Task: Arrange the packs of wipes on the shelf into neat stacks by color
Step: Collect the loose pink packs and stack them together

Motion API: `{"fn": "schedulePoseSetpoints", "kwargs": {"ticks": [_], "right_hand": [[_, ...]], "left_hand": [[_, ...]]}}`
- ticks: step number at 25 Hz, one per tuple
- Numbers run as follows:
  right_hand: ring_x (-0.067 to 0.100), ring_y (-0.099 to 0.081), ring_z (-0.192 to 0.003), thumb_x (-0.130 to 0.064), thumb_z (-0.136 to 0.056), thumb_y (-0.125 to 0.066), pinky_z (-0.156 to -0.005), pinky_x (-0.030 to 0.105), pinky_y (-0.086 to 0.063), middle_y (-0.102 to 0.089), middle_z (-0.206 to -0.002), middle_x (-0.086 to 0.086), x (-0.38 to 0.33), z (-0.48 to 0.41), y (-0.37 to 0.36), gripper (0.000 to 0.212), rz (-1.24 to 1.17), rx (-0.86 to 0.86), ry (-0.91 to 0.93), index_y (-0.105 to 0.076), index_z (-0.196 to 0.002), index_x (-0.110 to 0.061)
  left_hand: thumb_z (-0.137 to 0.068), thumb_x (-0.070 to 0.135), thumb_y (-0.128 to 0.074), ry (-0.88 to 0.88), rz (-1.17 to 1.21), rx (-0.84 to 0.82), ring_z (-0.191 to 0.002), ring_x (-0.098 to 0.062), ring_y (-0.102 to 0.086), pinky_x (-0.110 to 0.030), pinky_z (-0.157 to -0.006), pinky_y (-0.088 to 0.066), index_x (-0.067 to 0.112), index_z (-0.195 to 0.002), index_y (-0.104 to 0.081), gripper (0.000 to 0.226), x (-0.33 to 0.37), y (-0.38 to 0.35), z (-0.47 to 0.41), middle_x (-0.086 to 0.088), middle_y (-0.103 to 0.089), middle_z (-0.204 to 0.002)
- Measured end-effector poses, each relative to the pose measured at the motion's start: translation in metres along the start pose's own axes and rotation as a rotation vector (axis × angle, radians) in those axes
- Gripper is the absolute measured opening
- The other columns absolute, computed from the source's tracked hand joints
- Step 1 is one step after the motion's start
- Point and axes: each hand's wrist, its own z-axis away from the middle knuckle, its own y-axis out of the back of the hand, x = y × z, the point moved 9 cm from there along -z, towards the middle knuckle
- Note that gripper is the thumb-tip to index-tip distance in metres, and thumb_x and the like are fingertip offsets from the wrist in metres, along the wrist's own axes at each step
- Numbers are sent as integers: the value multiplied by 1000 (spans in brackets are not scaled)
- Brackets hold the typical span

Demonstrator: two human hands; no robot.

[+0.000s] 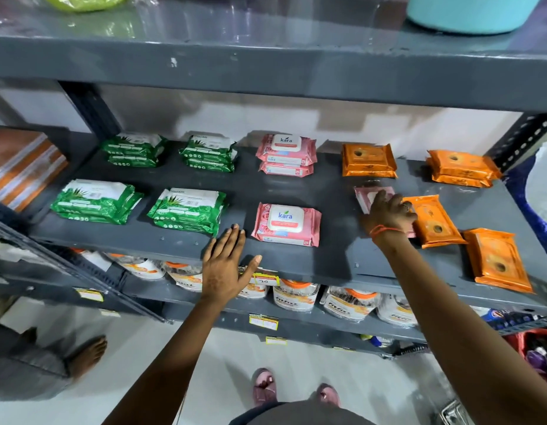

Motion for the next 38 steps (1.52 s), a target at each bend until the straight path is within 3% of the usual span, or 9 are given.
{"fn": "schedulePoseSetpoints", "kwargs": {"ticks": [5,10,14,21,25,28,30,34,38], "right_hand": [[44,-45,-127,-49,-70,-73,-101,52,-40,-49,-137,24,-12,4,4,98,-82,-103,3,-27,-147,-10],[39,-54,-122,-58,-70,-64,-100,49,-49,-56,-135,16,-83,27,32,79,-262,-138,258,-44,-133,-14],[35,-60,-111,-56,-72,-66,-95,43,-53,-63,-124,12,-145,70,34,65,-115,-222,526,-57,-121,-14],[38,-57,-108,-61,-83,-44,-84,31,-44,-57,-131,25,-138,60,22,61,-291,-280,313,-59,-112,-9],[37,-57,-117,-69,-80,-48,-96,39,-49,-55,-131,17,-132,49,32,64,-246,-256,306,-64,-111,-15],[30,-57,-88,-59,-88,-47,-67,28,-45,-58,-97,15,-129,44,22,42,-318,-356,351,-45,-64,-25],[25,-49,-79,-54,-89,-50,-56,24,-35,-52,-87,6,-125,43,20,46,-406,-332,336,-33,-58,-24],[31,-63,-93,-70,-78,-51,-74,30,-46,-66,-101,13,-112,42,10,53,-400,-281,260,-46,-67,-18],[36,-57,-118,-74,-75,-48,-100,42,-50,-64,-127,16,-110,49,6,75,-445,-292,280,-62,-118,-14]], "left_hand": [[-87,68,-10,-6,13,13,-137,-23,-35,-37,-111,-14,14,-138,-39,80,1,-2,0,-6,-40,-147],[-88,67,-9,-9,-1,32,-136,-23,-38,-38,-110,-16,15,-137,-41,79,1,-3,-2,-6,-43,-146],[-88,69,-10,2,75,89,-137,-21,-36,-38,-112,-18,18,-133,-48,79,4,6,-3,-6,-42,-146],[-75,75,-40,180,436,234,-108,-28,-56,-42,-89,-46,18,-126,-53,77,63,59,-5,-8,-59,-125],[-76,24,-73,487,1043,137,-94,-27,-66,-49,-83,-55,16,-124,-52,53,36,31,-26,-7,-66,-104],[-80,5,-68,647,1163,117,-94,-34,-66,-55,-84,-54,10,-123,-53,46,7,21,-48,-15,-66,-106],[-81,-2,-64,690,1250,137,-99,-35,-64,-53,-89,-52,3,-120,-54,40,3,22,-61,-22,-65,-112],[-82,-3,-63,724,1258,179,-93,-23,-60,-45,-94,-50,-2,-113,-58,32,0,27,-75,-21,-66,-112],[-86,8,-62,643,1215,175,-90,-24,-64,-40,-88,-52,-2,-106,-66,22,7,21,-75,-17,-69,-107]]}}
